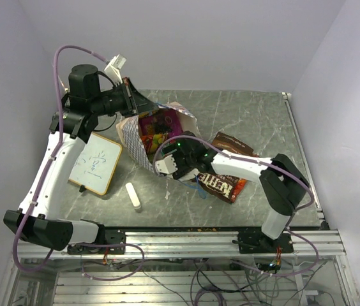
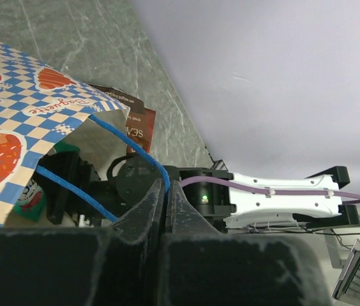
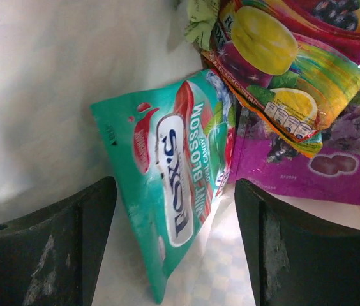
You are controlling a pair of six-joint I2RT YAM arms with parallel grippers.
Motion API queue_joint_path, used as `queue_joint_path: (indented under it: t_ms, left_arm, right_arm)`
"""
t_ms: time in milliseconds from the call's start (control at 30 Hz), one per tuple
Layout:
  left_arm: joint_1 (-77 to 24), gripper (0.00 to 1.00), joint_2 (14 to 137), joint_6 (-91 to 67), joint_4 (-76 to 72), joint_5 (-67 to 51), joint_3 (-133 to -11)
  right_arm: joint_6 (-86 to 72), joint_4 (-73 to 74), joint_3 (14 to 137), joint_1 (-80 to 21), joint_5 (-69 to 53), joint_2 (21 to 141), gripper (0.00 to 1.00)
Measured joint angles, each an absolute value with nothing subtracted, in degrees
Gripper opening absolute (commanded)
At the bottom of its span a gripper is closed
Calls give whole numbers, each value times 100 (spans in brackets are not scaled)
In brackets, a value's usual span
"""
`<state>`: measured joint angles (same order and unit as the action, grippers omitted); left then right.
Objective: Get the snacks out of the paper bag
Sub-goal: Take out the snack from the paper bag.
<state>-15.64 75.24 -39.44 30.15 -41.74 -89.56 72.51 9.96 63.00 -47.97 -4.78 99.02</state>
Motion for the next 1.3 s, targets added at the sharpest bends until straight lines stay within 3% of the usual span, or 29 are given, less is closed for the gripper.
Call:
queue_joint_path:
  t_ms: [100, 367, 467, 867, 1300]
  left_arm:
    - [-1570, 7, 7577, -3760, 3238, -4185, -9139]
    - [-1581, 7, 7773, -3227, 3879, -4152, -9629]
    - [-1581, 7, 7782, -3188, 3927, -4143, -9607]
    - [-1584, 7, 7762, -3304, 3745, -3955, -9338]
    - [-1584, 7, 7905, -3496, 3531, -3892, -9463]
  right_arm:
    - [7247, 701, 6381, -4788, -320, 10230, 66]
    - [7179, 681, 6906, -4737, -322, 10779, 15]
    - [7142, 757, 6921, -4735, -390, 10665, 1]
    - [6700, 1610, 6928, -4696, -707, 9629, 0]
    - [4755, 2010, 7424, -4674, -1100, 8359, 0]
